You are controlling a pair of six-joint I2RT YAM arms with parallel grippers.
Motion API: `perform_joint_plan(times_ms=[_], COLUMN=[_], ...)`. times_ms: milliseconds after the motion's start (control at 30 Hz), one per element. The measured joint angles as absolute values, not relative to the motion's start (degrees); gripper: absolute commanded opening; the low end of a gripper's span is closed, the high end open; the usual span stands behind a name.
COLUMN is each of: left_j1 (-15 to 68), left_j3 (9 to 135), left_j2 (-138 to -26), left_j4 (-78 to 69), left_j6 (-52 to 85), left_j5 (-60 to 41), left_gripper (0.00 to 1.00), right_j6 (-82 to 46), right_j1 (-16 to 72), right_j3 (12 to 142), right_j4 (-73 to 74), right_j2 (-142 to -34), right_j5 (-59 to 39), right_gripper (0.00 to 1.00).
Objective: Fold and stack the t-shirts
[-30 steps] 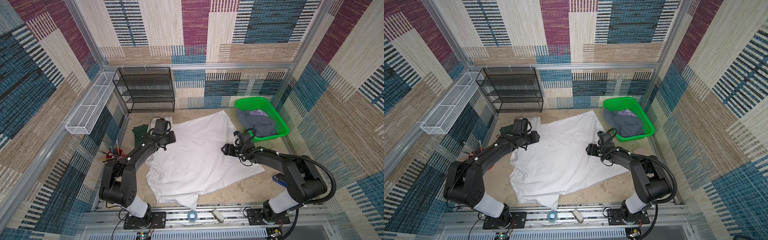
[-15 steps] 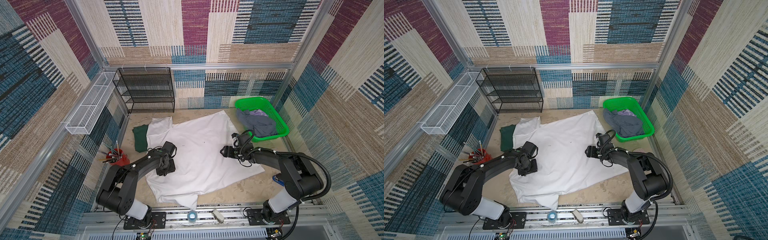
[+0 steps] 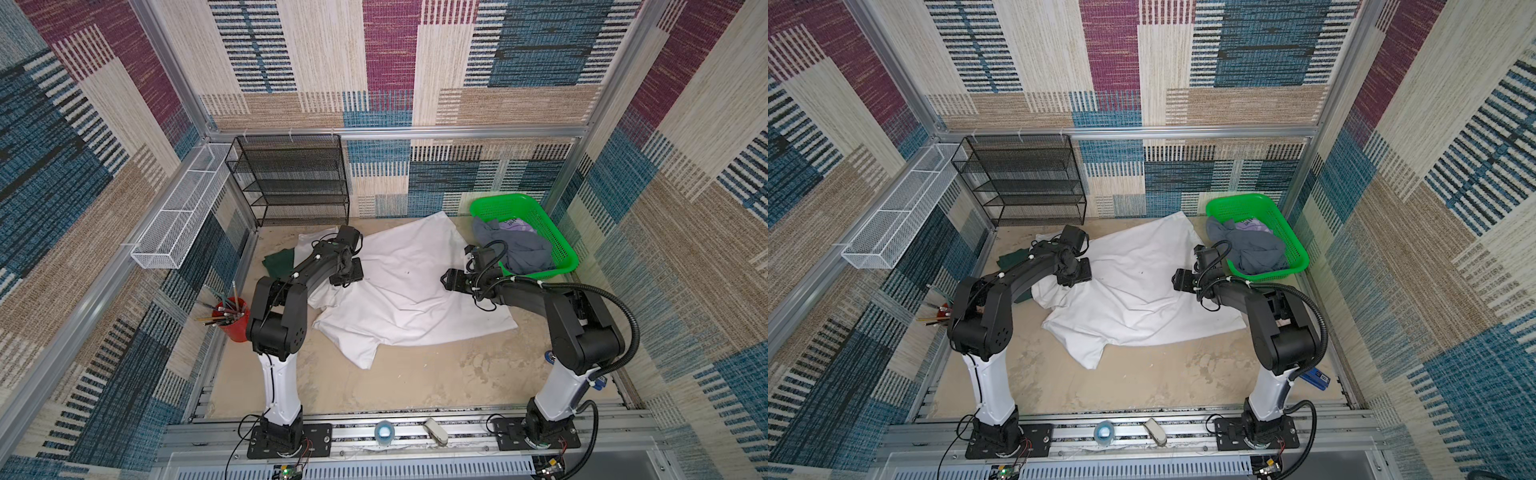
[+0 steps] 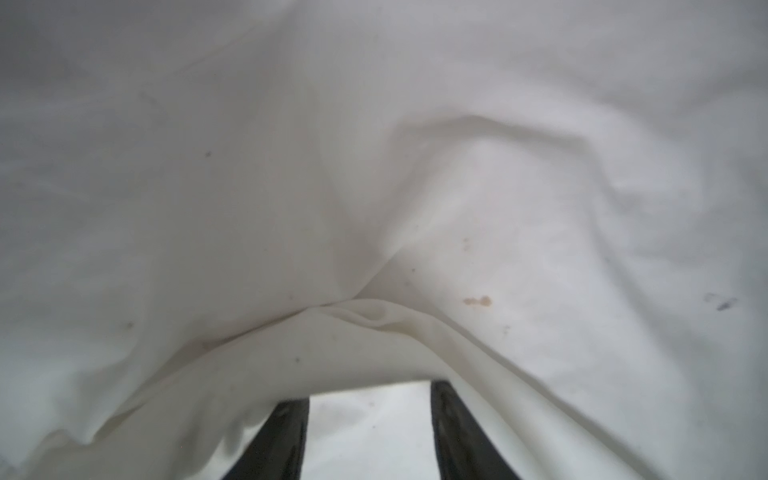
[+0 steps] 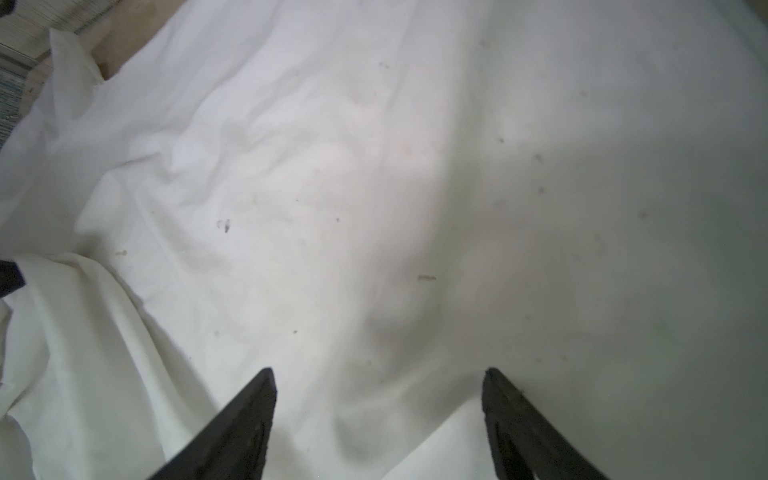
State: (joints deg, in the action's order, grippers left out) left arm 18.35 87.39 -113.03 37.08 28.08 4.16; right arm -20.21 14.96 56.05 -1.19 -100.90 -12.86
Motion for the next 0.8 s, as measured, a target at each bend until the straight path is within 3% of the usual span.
perform_joint_plan(times_ms=[167, 400, 667, 733, 800], left_j1=[23.6, 26.7, 26.6, 26.6, 26.6], left_j3=[70.4, 42.0, 36.3, 36.3, 36.3], left_j2=[-96.4, -74.4, -73.9, -75.7, -77.0], left_j4=[37.0, 37.9, 30.5, 28.6, 26.9], left_j6=[28.5, 39.4, 45.3, 45.8, 46.4], left_j5=[4.5, 4.1, 4.0, 4.0, 3.7], left_gripper=[0.48, 0.49, 0.47, 0.41, 0.20], right_j6=[-19.3, -19.2, -19.3, -19.4, -19.5], right_j1=[16.6, 21.0, 21.8, 21.8, 21.8], right_j3=[52.2, 46.1, 44.3, 44.0, 43.8], right_j4=[-1.3, -4.2, -4.8, -5.0, -5.0], right_j2=[-93.4, -85.6, -83.9, -83.6, -83.3], right_j5=[-11.7, -13.3, -14.4, -14.4, -14.5], right_gripper=[0.79, 0.79, 0.80, 0.80, 0.80])
